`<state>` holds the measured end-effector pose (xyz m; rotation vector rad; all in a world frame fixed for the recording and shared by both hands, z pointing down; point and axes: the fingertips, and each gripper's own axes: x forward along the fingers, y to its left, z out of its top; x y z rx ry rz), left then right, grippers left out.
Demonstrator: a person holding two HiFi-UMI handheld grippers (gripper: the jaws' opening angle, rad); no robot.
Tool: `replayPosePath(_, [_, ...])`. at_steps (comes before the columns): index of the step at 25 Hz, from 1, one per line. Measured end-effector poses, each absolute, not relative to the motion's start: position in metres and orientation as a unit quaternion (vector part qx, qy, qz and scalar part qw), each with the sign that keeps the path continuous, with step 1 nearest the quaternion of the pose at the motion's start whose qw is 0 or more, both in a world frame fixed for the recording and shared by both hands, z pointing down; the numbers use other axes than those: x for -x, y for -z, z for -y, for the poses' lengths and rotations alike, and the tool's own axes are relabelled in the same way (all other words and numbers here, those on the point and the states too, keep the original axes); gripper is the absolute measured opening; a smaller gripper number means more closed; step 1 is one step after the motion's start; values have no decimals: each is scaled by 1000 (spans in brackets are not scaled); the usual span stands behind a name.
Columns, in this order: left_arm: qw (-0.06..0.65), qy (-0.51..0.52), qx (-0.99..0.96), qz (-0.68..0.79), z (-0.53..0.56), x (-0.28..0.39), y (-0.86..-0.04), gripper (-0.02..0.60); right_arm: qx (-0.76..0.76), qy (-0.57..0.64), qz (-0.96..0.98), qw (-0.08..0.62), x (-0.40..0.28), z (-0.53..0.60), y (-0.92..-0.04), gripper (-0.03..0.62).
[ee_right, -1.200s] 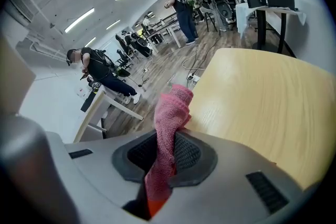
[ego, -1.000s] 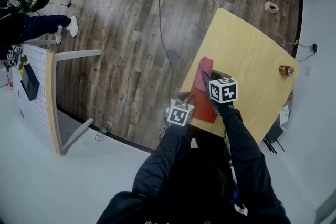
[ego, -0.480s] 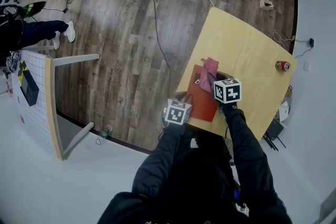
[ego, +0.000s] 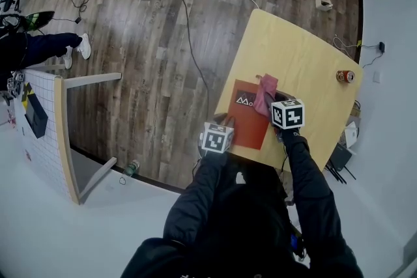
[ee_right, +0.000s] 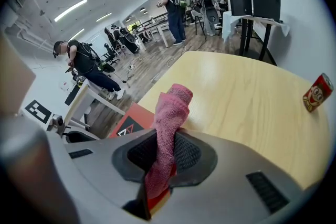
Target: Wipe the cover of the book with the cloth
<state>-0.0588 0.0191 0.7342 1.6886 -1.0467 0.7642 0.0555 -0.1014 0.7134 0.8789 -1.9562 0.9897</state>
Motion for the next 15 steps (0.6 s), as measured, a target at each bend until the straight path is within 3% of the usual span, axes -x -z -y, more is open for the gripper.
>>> replayPosePath(15, [477,-324,-696,428,-19,60,-736,110,-372,-378,758,380,-97,91,-695,77])
